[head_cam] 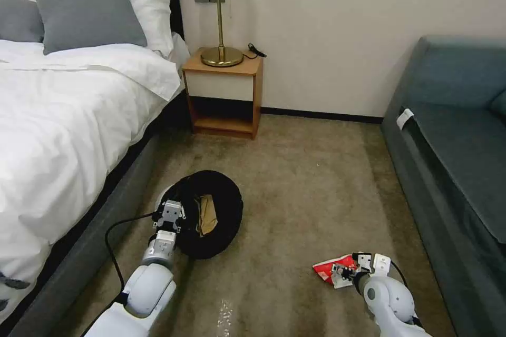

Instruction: Pick up the trash bin, then pick up the garbage on the floor and place it into the trash bin.

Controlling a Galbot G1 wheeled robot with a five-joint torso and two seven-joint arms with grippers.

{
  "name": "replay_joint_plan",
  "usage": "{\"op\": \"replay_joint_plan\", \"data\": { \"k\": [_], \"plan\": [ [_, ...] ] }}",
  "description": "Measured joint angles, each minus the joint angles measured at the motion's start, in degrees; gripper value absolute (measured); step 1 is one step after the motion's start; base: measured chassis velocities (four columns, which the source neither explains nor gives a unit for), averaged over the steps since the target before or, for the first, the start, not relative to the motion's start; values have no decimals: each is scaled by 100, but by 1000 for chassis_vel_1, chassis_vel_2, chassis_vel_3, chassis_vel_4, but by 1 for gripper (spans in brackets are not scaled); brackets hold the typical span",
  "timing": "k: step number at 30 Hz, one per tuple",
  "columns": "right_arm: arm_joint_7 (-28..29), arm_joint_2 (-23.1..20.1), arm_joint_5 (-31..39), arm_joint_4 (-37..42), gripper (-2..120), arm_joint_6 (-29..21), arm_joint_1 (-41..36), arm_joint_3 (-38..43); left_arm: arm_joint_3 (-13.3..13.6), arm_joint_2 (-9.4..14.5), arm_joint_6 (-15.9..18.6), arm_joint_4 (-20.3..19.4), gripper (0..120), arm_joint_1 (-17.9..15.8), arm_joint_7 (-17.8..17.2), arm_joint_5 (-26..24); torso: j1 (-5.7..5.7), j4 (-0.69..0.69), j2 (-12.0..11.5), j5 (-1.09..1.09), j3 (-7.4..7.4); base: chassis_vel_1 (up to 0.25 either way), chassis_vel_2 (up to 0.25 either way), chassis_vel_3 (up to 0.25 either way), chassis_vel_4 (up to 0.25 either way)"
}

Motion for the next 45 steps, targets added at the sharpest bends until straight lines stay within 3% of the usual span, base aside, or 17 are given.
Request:
{"op": "replay_joint_plan", "data": {
  "k": [15, 25, 27, 29, 35, 37, 39, 45],
  "plan": [
    [-25, 165, -37, -686, 89, 1, 367, -61, -22, -11, -25, -57, 4, 148, 4, 32, 0, 0, 0, 0, 0, 0, 0, 0, 0],
    [-175, 155, -93, -1028, 56, 2, 527, -54, -19, -78, -25, -71, 4, 203, 4, 89, 0, 0, 0, 0, 0, 0, 0, 0, 0],
    [-231, 169, -119, -1089, 45, 2, 557, -54, -10, -90, -25, -89, 4, 208, 4, 93, 0, 1, 0, 0, 0, 0, 0, 0, 0],
    [-255, 171, -130, -1105, 42, 2, 563, -54, -10, -92, -25, -98, 4, 209, 4, 94, 0, 0, 0, 0, 0, 0, 0, 0, 0],
    [-333, 161, -164, -1131, 16, 2, 545, -28, -21, -81, -25, -113, 4, 228, 4, 94, 0, 0, 0, 0, 0, 0, 0, 0, 0],
    [-338, 160, -168, -1132, 14, 2, 542, -24, -21, -80, -25, -113, 4, 233, 3, 94, 0, 0, 0, 0, 0, 0, 0, 0, 0],
    [-356, 162, -186, -1133, 0, 1, 528, -11, -23, -73, -27, -114, 4, 235, 3, 93, 0, 0, 0, 0, 0, 0, 0, 0, 0],
    [-402, 183, -252, -1126, 0, 39, 490, 0, -29, -49, -30, -139, 4, 227, 1, 75, 0, 0, 0, 0, 0, 0, 0, 0, 0]
  ]
}}
